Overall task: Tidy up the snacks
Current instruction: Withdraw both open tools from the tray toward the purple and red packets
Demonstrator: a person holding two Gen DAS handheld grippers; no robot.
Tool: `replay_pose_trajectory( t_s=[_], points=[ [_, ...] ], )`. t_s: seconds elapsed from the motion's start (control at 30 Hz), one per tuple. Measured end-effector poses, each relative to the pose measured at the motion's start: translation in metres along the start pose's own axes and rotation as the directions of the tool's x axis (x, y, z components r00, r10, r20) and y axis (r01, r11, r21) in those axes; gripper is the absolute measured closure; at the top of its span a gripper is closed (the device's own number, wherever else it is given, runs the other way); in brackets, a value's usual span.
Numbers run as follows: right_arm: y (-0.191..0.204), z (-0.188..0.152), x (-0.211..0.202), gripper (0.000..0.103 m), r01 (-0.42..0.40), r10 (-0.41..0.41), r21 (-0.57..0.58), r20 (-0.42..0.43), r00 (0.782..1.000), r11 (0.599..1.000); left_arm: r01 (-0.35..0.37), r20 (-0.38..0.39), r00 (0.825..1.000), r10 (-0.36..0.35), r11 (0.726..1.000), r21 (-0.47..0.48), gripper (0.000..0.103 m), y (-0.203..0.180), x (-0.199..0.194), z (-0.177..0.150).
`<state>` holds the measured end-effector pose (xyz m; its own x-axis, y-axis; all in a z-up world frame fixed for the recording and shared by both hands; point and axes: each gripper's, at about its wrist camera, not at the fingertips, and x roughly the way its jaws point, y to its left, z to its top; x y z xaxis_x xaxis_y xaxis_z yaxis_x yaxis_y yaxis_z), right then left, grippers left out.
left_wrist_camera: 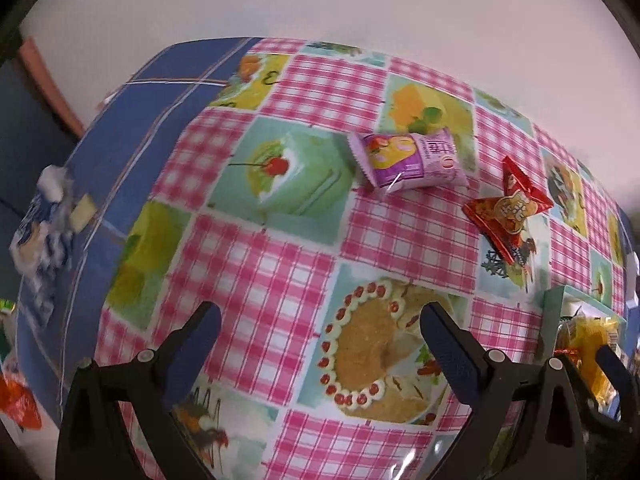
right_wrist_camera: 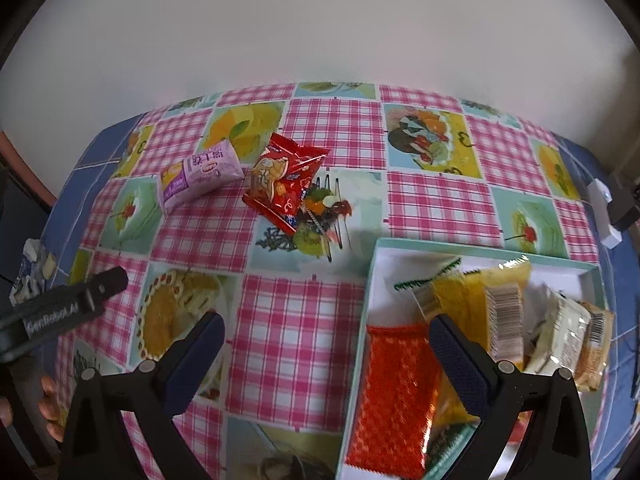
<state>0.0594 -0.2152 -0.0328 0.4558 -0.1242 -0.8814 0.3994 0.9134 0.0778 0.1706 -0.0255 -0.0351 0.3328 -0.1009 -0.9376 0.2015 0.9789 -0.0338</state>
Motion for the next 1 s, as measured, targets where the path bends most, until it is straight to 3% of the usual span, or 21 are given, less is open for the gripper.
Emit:
replay_pose_trajectory(
  t_s=[0.23, 0.67, 1.0],
  points=[
    [0.000, 0.021, 0.017, 0.000, -0.035, 0.036, 0.035, -0.019, 0.999, 0.999, -0.042, 0.046, 0.998, 0.038, 0.995, 0.095, 0.003, -0.001, 0.005, 0.023],
    [-0.004, 0.061, 0.053, 0.000, -0.081, 0.093, 0.120, -0.100, 0.991, 0.989, 0.005, 0.073, 0.997, -0.014, 0.992, 0.129, 0.003, -0.002, 0.018, 0.067],
    [-0.007, 0.093, 0.076, 0.000, -0.079, 0.097, 0.147, -0.126, 0.987, 0.986, 0.004, 0.072, 0.997, -0.022, 0.970, 0.242, 0.003, -0.030, 0.040, 0.090]
  ],
)
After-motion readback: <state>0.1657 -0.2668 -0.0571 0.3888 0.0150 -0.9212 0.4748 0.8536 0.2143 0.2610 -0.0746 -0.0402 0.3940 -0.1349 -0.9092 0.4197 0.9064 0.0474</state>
